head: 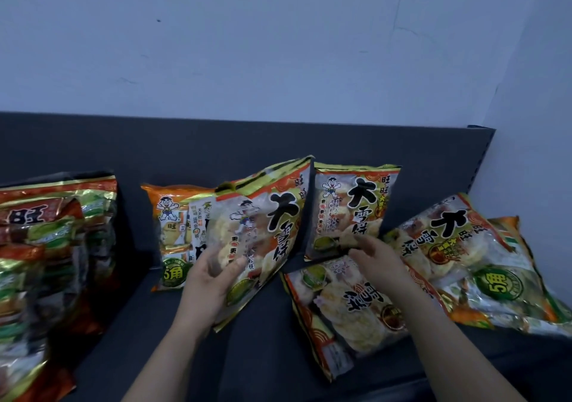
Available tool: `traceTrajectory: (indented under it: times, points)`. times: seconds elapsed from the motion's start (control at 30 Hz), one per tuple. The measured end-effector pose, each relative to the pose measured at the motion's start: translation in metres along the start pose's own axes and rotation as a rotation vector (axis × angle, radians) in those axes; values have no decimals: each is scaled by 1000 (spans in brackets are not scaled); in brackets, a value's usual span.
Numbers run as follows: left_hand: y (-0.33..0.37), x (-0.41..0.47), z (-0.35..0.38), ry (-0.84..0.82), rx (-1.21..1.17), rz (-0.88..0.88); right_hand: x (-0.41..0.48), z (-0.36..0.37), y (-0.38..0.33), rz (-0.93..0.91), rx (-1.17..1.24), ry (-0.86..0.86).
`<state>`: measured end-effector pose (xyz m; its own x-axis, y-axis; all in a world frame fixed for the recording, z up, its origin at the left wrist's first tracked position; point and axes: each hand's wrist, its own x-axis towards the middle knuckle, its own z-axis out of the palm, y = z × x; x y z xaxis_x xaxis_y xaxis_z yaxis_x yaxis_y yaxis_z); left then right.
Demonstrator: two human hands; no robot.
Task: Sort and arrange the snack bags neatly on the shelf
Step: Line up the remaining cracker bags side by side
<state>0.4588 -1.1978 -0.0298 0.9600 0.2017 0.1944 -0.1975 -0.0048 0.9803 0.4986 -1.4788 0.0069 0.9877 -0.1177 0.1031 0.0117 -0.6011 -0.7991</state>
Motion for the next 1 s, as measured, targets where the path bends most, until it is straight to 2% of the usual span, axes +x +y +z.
traceTrajectory:
  times: [0.1, 0.2, 0.23, 0.33, 0.4, 0.5, 0.63, 0.73, 0.83, 1.0]
  points:
    - [6, -7, 18, -74, 60, 96, -6, -26, 13, 34, -38, 117]
    - [7, -14, 43, -168, 4, 116, -17, -48, 27, 78, 21, 241]
    - [5, -17, 52, -163, 53, 150, -21, -55, 31, 91, 34, 284]
    - [-10, -15, 79, -114, 483, 406, -34, -76, 45, 93, 17, 367]
    - [-23, -16, 98, -224, 704, 548, -43, -90, 52, 103, 17, 413]
    - [-34, -25, 122, -400, 929, 454, -52, -110, 60, 112, 15, 475]
    - [-29, -24, 147, -349, 931, 382, -51, -131, 67, 142, 20, 545]
    - [-16, -15, 168, -306, 884, 439, -49, -147, 77, 205, 8, 638]
    - [-2, -12, 195, -362, 844, 479, -49, -165, 90, 314, -66, 702]
    - [6, -3, 248, -469, 860, 456, -52, -180, 102, 432, -57, 578]
